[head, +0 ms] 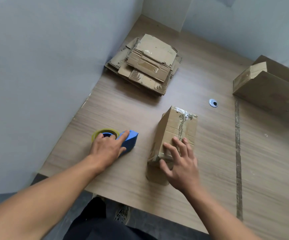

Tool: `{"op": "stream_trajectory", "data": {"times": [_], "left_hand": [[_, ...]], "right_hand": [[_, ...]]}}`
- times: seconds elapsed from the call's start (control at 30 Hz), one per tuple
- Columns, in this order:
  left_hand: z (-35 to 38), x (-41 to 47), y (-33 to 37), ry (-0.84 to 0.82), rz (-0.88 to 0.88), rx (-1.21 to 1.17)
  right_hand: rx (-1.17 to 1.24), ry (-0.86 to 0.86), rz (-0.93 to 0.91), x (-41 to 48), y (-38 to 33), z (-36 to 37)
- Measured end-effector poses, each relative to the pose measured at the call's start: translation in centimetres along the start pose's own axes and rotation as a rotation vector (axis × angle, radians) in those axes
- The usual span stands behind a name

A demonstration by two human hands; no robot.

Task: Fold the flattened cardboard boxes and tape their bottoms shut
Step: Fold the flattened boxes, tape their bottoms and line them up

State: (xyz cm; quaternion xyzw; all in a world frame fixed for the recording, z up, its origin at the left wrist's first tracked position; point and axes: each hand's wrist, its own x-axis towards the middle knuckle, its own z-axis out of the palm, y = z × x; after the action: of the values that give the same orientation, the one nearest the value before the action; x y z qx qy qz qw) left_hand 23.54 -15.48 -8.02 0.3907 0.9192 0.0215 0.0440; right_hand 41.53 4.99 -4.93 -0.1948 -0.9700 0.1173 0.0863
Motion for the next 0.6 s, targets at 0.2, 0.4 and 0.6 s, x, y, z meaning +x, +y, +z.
{"op": "stream_trajectory", "data": {"times": [0.2,0.4,0.6], "left_hand": [[3.2,-2.0,0.2,0.124,-0.015,-0.058],[-0.4,-0.9,3.4,0.228,0.159,-0.333],[-1.6,3.0,5.8,-0.222,0.439,-0.788]], "right_hand": [[0.028,0.031,-0.016,-0.2,0.6,0.4],[0.184,-0.101,-0.164,-0.2,3.5,-0.1],[0.160,-0.172,-0.221,0.2,5.1,-0.4]]}}
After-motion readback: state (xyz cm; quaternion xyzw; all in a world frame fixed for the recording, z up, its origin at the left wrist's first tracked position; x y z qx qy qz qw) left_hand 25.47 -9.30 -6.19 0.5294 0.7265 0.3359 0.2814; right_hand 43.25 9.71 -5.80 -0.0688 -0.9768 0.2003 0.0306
